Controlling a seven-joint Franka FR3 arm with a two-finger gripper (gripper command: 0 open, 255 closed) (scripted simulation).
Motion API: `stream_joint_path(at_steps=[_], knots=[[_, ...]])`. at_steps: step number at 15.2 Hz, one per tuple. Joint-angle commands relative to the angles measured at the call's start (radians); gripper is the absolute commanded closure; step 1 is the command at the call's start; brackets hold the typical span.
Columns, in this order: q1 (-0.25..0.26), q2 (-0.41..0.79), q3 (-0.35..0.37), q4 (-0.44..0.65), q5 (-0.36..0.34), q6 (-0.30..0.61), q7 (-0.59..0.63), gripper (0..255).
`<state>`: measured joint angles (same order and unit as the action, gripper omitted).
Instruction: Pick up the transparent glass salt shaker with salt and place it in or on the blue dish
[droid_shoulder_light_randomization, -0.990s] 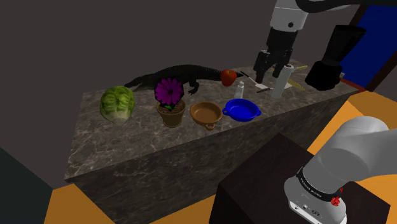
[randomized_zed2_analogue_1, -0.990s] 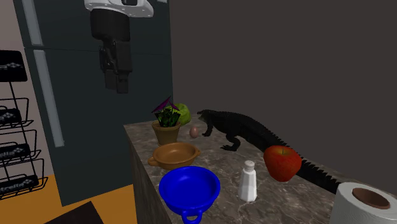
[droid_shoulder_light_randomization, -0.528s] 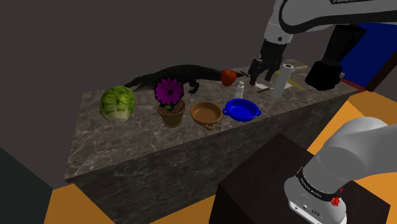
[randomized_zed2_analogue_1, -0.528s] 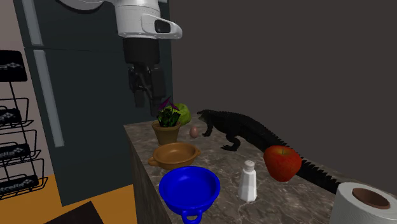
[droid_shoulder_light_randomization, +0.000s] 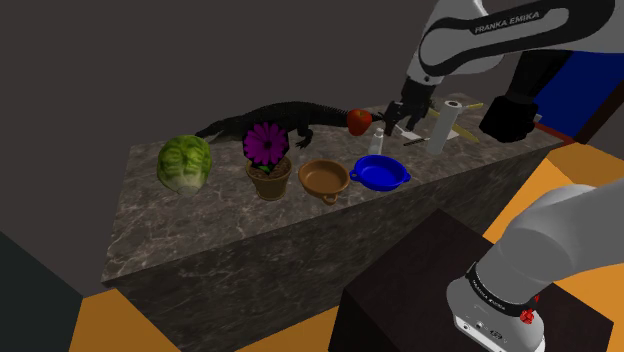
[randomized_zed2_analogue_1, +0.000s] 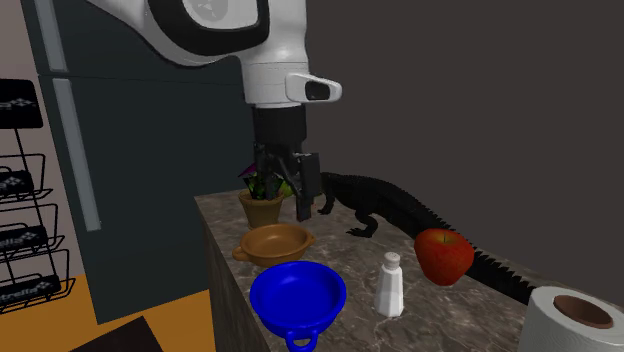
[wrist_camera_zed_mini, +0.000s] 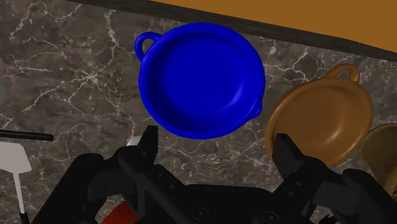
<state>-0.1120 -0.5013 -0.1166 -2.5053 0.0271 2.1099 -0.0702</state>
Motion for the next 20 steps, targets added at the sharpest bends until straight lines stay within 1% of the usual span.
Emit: stream_joint_path(at_steps=[1,4,7,10,13,14,20], knots=[[-0.005,0.068,-0.028,0.006,0.007,0.081,-0.031,0],[-0.007,0.167,-0.069,0.031,0.032,0.178,-0.082,0],[-0.004,0.271,-0.109,0.07,0.077,0.265,-0.144,0],[0.001,0.381,-0.146,0.123,0.146,0.339,-0.22,0],[-0.001,0.493,-0.173,0.189,0.239,0.395,-0.31,0],[-0.004,0.525,-0.176,0.21,0.268,0.407,-0.336,0],[-0.002,0.599,-0.163,0.213,0.329,0.471,-0.379,0]])
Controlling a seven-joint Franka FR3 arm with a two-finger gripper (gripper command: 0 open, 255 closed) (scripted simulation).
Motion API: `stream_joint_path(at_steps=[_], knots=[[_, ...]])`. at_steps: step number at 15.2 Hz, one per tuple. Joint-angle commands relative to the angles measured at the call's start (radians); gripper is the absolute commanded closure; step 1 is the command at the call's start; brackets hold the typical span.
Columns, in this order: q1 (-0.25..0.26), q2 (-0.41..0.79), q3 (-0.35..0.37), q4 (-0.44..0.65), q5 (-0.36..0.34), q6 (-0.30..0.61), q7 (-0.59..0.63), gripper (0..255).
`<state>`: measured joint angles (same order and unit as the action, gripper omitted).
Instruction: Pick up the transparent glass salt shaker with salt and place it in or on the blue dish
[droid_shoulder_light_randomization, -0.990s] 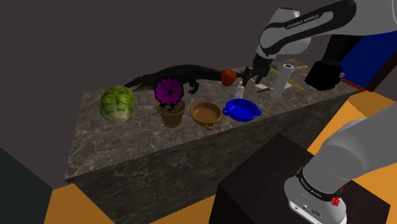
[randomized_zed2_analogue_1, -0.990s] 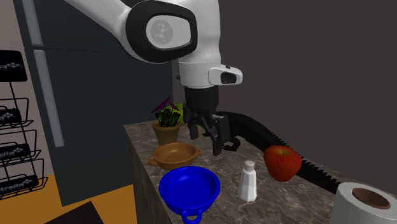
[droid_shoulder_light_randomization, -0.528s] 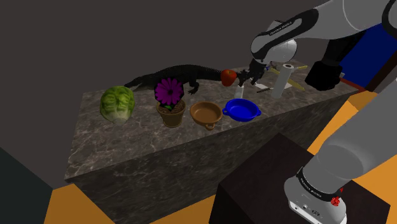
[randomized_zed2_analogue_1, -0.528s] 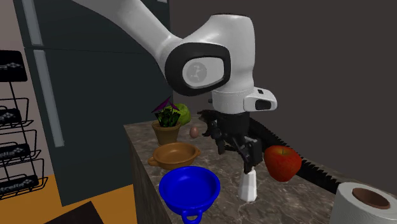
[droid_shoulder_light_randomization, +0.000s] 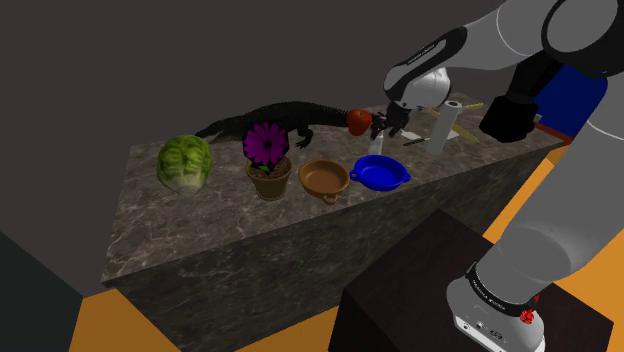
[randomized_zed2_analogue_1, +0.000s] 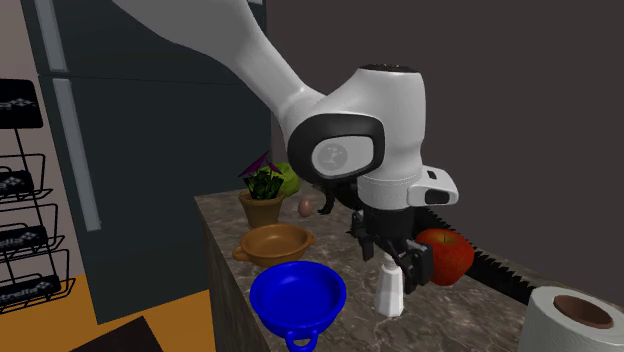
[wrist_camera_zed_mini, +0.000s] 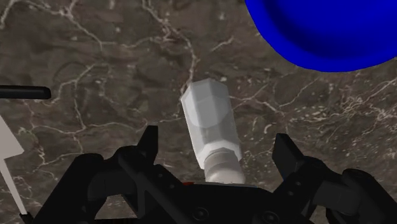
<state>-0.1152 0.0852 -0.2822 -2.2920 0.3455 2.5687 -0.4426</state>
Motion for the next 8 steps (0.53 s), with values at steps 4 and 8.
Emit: stream_joint_path(at_steps=[4,8], knots=[[0.001,0.032,0.008,0.002,0.028,0.028,-0.019,0],[0.0,0.032,0.008,0.002,0.028,0.028,-0.019,0]])
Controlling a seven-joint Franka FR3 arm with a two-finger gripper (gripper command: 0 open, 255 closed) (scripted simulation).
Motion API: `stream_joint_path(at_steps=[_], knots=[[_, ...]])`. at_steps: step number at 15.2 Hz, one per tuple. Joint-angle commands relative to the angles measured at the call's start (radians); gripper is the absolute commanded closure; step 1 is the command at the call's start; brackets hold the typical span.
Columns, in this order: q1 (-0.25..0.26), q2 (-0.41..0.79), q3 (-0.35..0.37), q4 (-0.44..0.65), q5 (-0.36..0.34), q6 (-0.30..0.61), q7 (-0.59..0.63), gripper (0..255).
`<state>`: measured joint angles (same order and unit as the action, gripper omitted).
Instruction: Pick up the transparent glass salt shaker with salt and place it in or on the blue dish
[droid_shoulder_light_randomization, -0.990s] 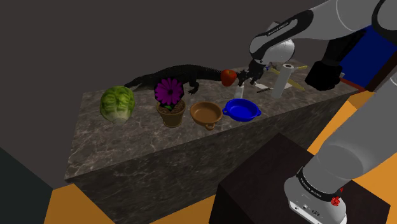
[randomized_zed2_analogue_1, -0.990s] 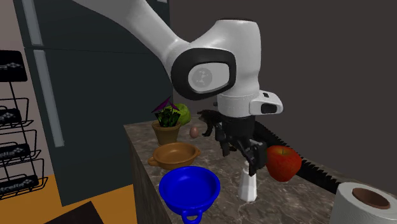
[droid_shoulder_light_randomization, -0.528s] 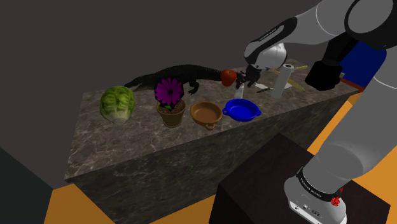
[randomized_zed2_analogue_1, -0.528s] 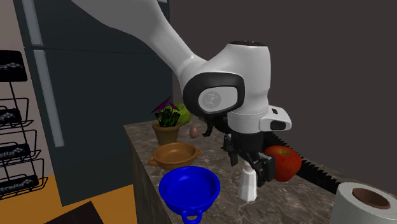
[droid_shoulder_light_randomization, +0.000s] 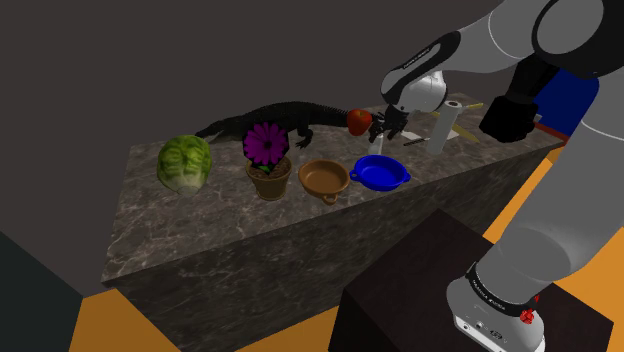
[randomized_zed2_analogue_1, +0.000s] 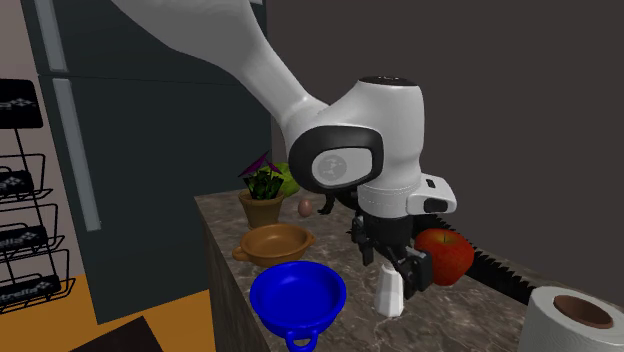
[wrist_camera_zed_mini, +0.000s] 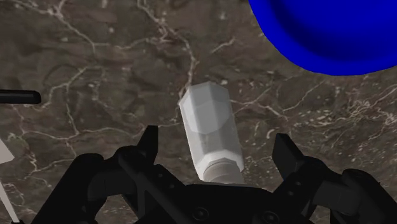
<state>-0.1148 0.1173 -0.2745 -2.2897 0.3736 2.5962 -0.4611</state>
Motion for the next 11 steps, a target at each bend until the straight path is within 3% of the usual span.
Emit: stream_joint_path(at_steps=[1,2,11], knots=[[0.0,0.0,0.0,0.0,0.0,0.0,0.0,0],[0.0,0.0,0.0,0.0,0.0,0.0,0.0,255],[0.0,0.0,0.0,0.0,0.0,0.0,0.0,255]])
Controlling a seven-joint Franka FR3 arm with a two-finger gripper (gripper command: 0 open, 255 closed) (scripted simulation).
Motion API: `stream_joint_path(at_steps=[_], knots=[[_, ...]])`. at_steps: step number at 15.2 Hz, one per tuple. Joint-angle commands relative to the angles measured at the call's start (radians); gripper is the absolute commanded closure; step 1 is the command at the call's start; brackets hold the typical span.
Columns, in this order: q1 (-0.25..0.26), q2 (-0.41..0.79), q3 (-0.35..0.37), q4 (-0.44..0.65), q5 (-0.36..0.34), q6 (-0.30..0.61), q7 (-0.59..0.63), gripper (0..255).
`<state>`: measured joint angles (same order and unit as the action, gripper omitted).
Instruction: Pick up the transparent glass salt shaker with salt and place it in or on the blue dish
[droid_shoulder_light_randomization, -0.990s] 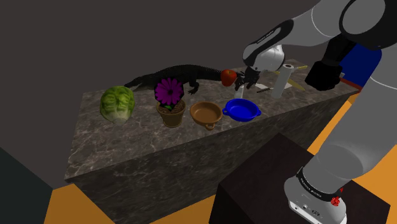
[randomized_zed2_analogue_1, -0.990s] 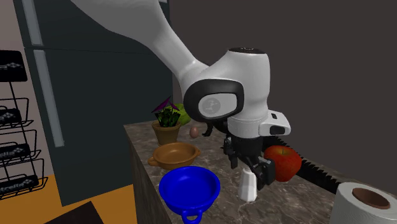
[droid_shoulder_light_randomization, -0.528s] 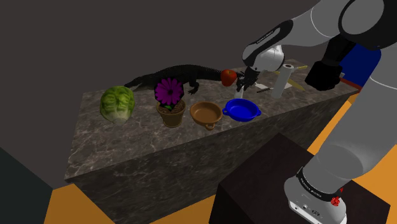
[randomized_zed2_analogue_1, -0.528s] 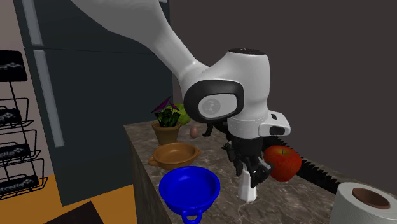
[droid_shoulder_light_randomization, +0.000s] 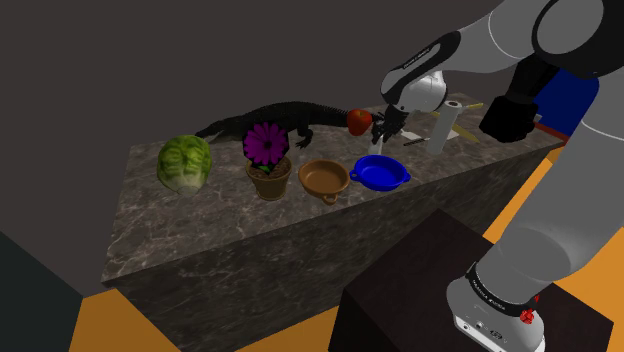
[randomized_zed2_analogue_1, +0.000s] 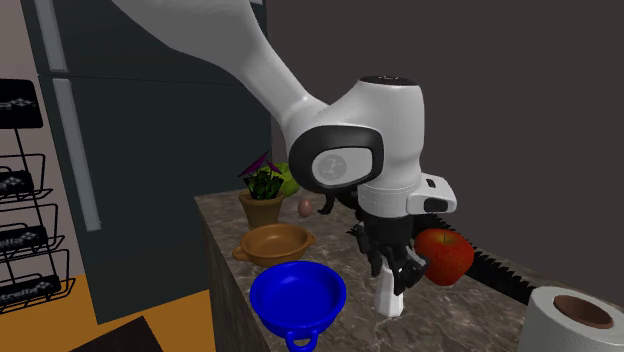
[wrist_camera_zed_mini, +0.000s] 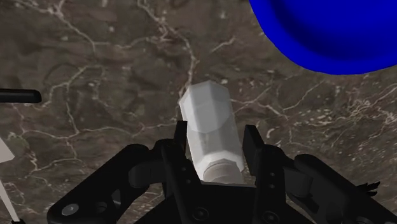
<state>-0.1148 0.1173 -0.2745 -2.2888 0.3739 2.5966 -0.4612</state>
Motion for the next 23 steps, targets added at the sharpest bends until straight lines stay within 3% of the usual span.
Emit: stream_joint_path(at_steps=[1,23], knots=[[0.001,-0.01,-0.002,0.002,-0.011,-0.011,0.01,255],[0.001,-0.183,-0.017,0.118,-0.176,-0.278,0.16,255]])
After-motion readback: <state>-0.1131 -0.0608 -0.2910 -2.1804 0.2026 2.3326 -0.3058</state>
